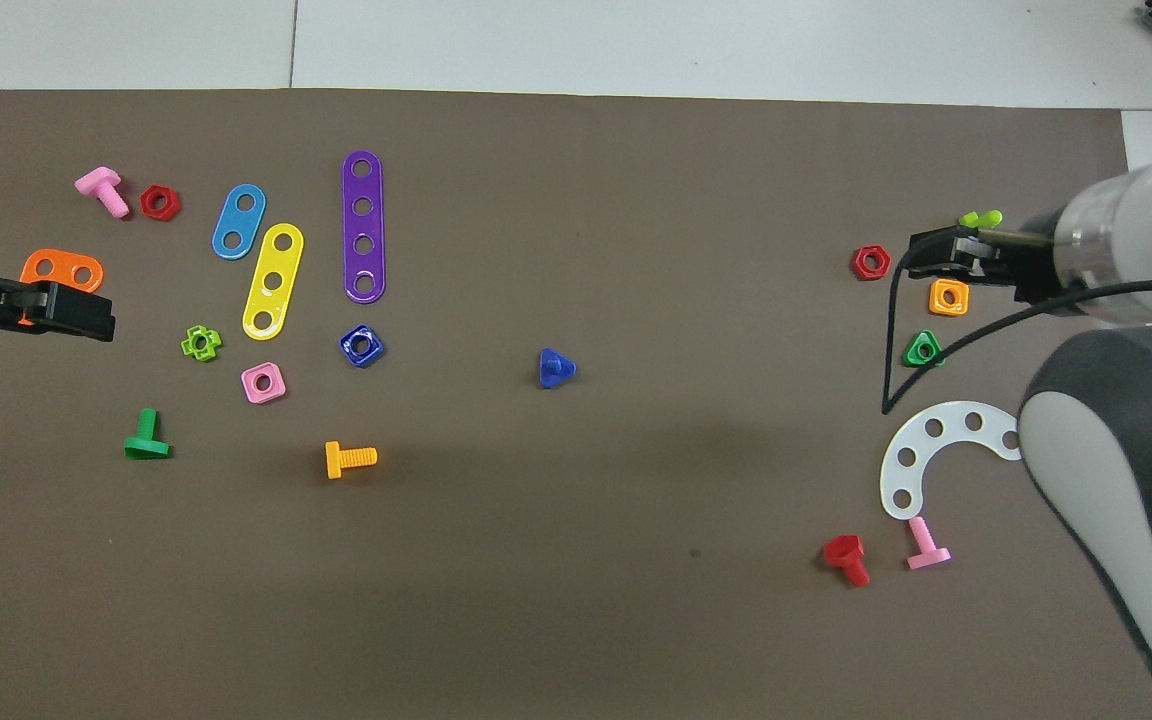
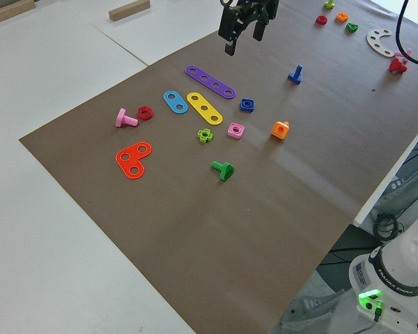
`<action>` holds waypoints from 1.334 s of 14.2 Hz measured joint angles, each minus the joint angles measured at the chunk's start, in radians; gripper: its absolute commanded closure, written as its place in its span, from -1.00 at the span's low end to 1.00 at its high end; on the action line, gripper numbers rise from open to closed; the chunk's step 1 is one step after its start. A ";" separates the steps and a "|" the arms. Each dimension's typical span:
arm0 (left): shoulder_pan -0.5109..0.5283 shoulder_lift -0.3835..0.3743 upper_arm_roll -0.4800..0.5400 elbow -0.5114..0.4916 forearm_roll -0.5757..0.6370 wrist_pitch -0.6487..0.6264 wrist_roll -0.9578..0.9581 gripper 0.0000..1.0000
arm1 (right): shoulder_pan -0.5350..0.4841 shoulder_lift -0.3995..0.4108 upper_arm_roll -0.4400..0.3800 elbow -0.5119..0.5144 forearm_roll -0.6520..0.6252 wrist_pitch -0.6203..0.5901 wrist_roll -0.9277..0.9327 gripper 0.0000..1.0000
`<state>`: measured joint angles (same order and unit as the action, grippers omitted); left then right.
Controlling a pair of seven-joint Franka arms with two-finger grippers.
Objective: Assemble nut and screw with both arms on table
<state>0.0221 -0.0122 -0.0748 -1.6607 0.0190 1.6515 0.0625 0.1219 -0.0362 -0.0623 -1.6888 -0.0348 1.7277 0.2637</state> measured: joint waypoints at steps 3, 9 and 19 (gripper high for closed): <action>0.000 0.000 0.000 0.000 0.000 0.000 0.000 -1.00 | -0.066 -0.041 0.000 0.004 0.000 -0.130 -0.092 -1.00; 0.000 0.000 -0.006 0.000 0.000 0.006 0.000 -1.00 | -0.111 -0.046 0.010 0.023 0.000 -0.146 -0.150 -1.00; -0.127 0.041 -0.030 -0.074 -0.043 0.185 -0.180 -0.82 | -0.103 -0.046 0.018 0.036 0.000 -0.163 -0.150 -1.00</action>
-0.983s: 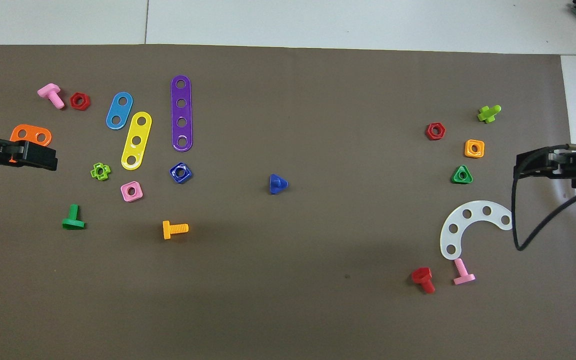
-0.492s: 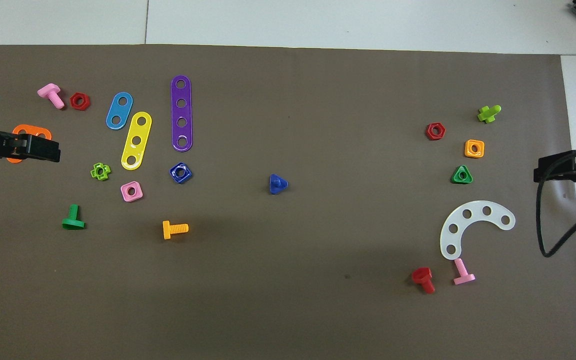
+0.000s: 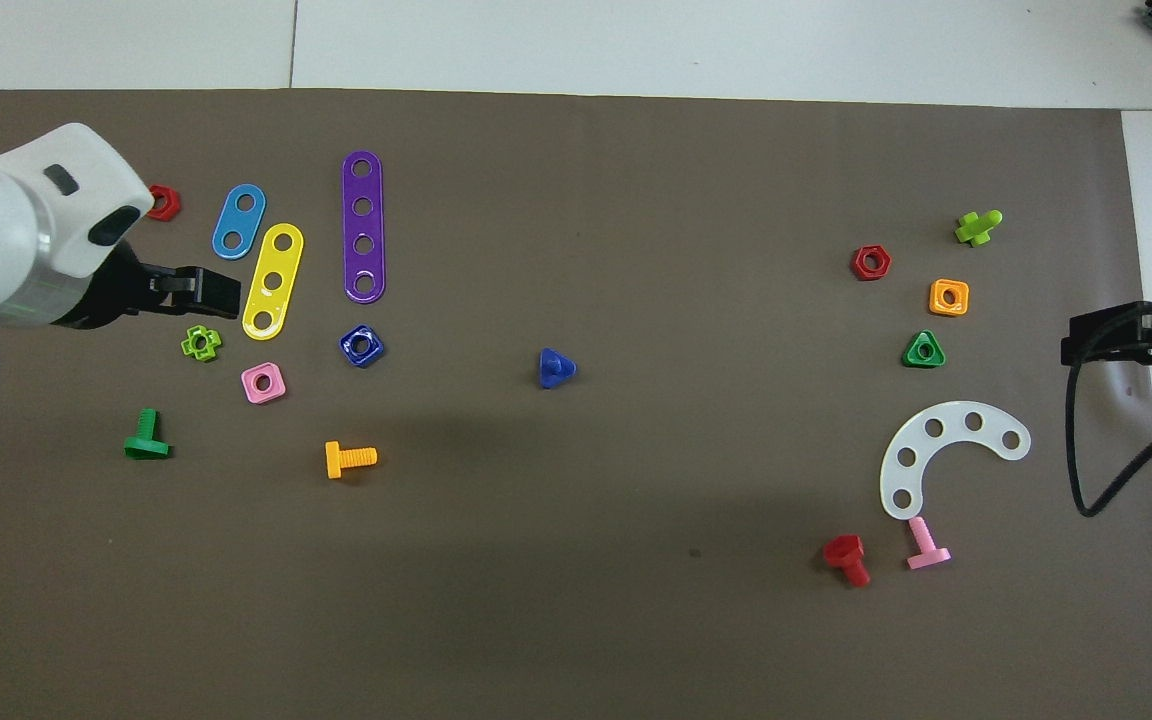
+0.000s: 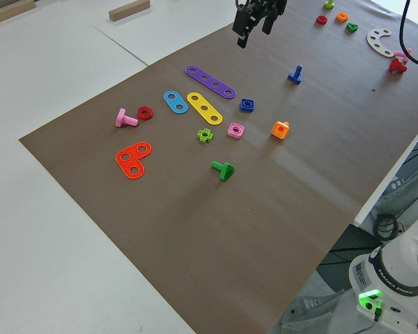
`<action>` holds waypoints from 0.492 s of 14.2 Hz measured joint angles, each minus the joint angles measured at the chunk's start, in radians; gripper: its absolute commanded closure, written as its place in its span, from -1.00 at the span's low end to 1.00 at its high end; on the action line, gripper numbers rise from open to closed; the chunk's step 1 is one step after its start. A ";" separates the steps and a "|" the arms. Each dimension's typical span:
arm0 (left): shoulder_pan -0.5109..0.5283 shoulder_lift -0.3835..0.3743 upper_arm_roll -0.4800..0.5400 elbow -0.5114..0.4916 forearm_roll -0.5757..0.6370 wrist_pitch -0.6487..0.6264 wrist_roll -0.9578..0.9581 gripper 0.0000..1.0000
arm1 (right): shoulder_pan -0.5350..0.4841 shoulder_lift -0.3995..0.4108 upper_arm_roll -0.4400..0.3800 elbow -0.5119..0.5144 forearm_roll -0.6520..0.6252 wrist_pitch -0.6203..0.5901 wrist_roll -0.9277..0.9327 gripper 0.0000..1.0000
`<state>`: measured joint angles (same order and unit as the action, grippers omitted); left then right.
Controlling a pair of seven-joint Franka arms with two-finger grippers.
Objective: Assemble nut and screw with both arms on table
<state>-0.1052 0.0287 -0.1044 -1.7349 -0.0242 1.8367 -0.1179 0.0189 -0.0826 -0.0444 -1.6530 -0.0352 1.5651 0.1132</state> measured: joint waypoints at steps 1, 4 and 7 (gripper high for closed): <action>-0.026 0.024 -0.001 -0.007 0.000 0.031 -0.058 -0.82 | 0.000 0.000 0.000 0.000 0.000 0.000 0.000 -1.00; -0.073 0.094 -0.001 -0.051 0.000 0.157 -0.226 -0.77 | 0.000 0.000 0.000 0.000 0.000 -0.001 0.000 -1.00; -0.072 0.122 0.008 -0.125 0.000 0.246 -0.297 -0.72 | 0.000 0.000 0.000 0.000 0.008 -0.004 0.000 -1.00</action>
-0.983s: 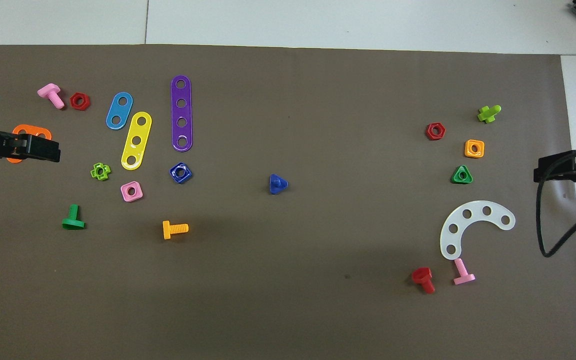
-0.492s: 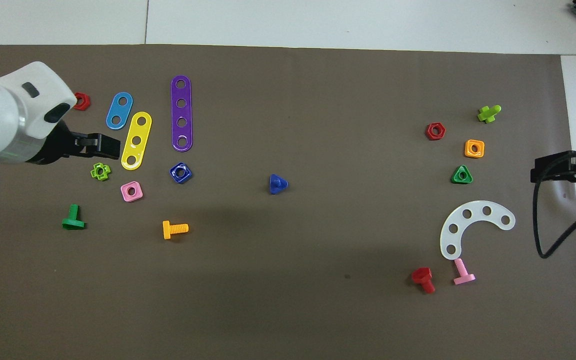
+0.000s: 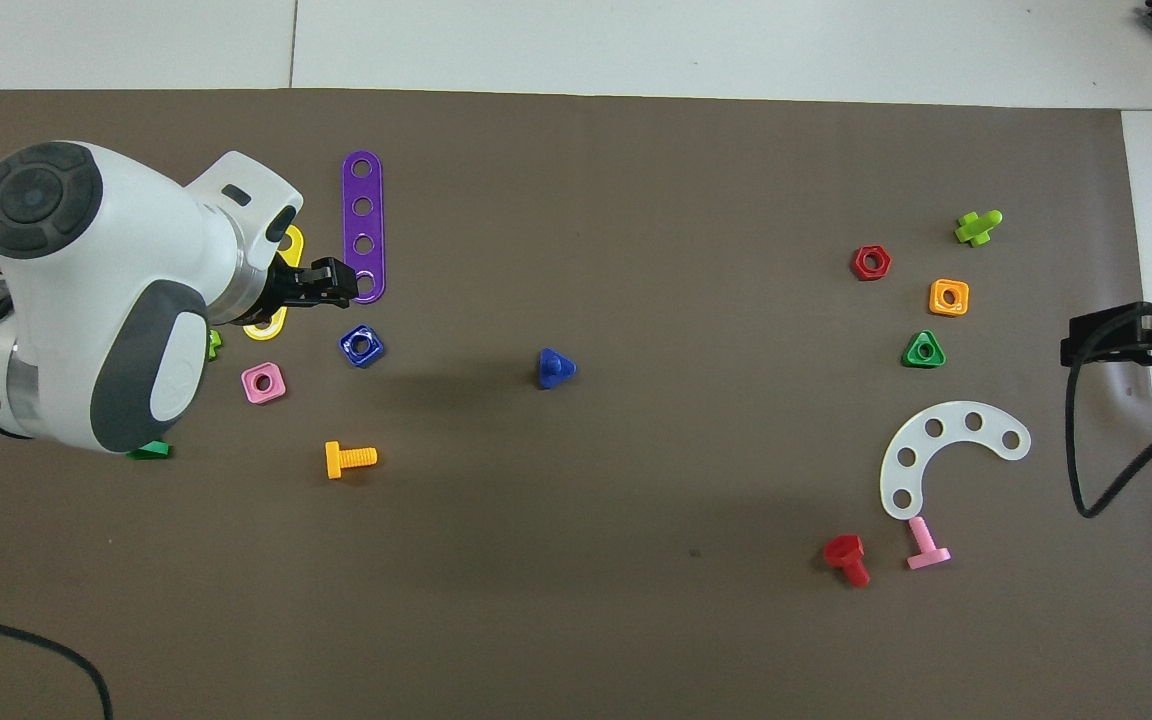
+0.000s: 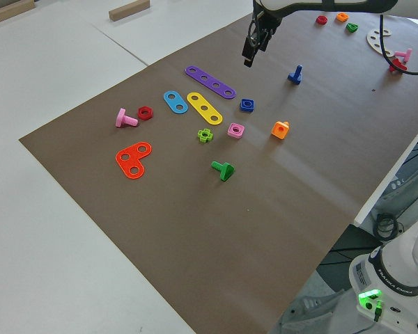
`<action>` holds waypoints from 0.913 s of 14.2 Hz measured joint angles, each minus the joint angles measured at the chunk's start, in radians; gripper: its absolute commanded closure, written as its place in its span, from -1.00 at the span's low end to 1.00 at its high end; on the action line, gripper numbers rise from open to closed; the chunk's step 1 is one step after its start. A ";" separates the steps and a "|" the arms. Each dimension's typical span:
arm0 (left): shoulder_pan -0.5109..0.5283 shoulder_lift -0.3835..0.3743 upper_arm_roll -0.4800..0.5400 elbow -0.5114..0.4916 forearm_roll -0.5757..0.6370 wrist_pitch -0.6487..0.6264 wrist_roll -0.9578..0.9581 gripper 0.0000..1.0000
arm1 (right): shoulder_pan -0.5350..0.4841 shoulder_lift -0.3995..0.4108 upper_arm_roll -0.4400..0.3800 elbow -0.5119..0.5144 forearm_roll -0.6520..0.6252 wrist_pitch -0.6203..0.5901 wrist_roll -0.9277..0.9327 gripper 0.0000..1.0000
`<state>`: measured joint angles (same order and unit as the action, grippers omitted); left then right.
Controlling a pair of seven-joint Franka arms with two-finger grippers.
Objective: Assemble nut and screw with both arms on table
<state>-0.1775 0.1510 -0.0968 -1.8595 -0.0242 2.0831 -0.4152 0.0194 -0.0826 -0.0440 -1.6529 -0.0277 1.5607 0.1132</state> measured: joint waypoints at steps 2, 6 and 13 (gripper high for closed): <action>0.000 0.015 0.005 -0.031 0.002 0.029 -0.054 -0.68 | 0.001 0.000 0.002 0.001 0.026 -0.012 0.000 -1.00; -0.009 0.098 0.001 -0.045 0.030 0.121 -0.218 -0.54 | 0.001 0.000 0.004 0.001 0.016 -0.014 0.000 -1.00; -0.029 0.192 -0.001 -0.058 0.102 0.213 -0.352 -0.43 | 0.001 0.000 0.004 0.001 0.013 -0.014 0.000 -1.00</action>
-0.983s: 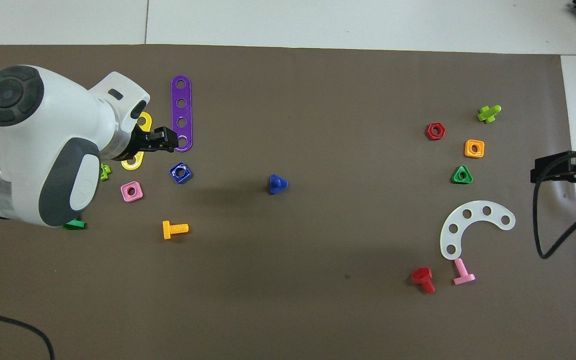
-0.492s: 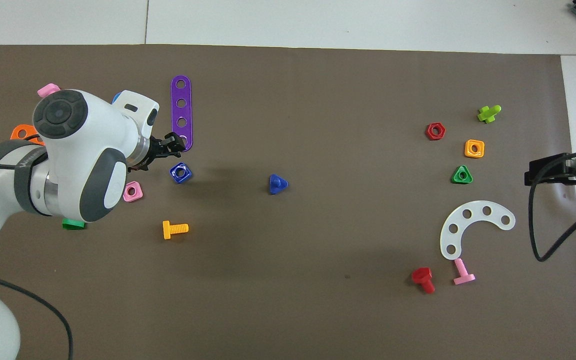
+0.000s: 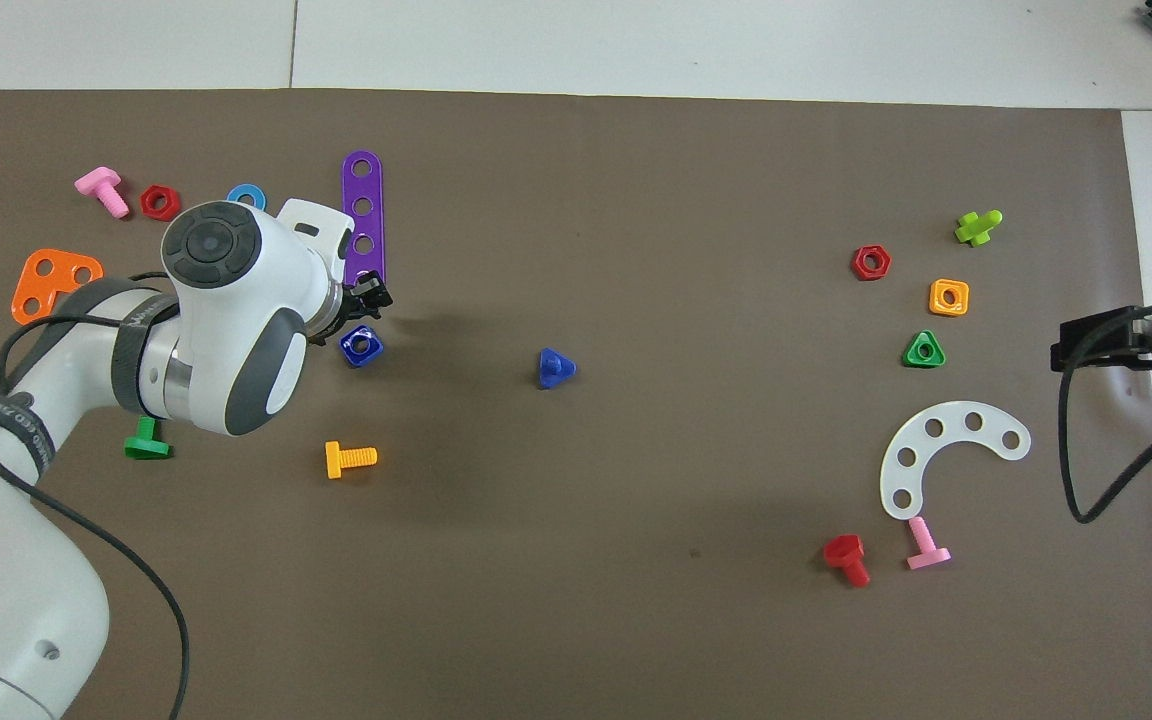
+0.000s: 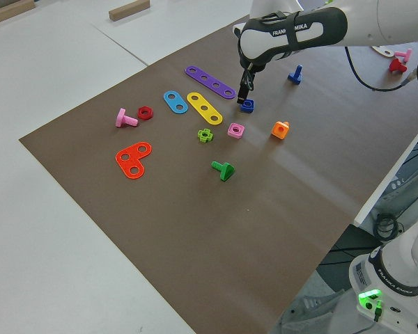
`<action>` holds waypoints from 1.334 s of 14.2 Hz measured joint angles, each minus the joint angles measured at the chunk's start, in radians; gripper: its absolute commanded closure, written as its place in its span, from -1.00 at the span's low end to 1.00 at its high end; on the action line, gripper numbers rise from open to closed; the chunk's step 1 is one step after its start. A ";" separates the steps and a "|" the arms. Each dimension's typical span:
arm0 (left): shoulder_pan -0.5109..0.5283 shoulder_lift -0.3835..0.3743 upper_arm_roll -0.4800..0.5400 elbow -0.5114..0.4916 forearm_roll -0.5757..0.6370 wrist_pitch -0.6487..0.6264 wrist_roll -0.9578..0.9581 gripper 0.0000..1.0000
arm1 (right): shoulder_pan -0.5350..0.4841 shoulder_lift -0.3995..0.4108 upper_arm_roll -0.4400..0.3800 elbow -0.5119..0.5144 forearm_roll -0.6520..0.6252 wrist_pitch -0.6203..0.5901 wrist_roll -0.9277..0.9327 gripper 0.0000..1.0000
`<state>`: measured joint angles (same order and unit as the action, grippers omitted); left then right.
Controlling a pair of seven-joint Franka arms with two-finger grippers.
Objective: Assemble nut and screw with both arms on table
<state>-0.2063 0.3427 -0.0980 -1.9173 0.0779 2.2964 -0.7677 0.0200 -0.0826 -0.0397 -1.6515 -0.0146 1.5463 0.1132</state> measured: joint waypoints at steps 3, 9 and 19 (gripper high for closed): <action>0.000 0.000 0.000 -0.042 0.001 0.033 -0.005 -0.35 | 0.000 0.000 0.000 0.000 0.000 0.000 0.000 -1.00; -0.011 0.000 -0.002 -0.066 0.001 0.043 -0.034 -0.24 | 0.000 0.000 0.000 0.000 0.000 0.000 0.000 -1.00; -0.025 -0.002 -0.002 -0.072 0.002 0.044 -0.050 0.15 | 0.000 0.000 0.000 0.000 0.000 0.000 0.000 -1.00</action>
<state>-0.2316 0.3412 -0.0999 -1.9893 0.0801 2.3399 -0.8178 0.0201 -0.0826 -0.0397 -1.6518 -0.0146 1.5463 0.1131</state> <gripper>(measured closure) 0.485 0.000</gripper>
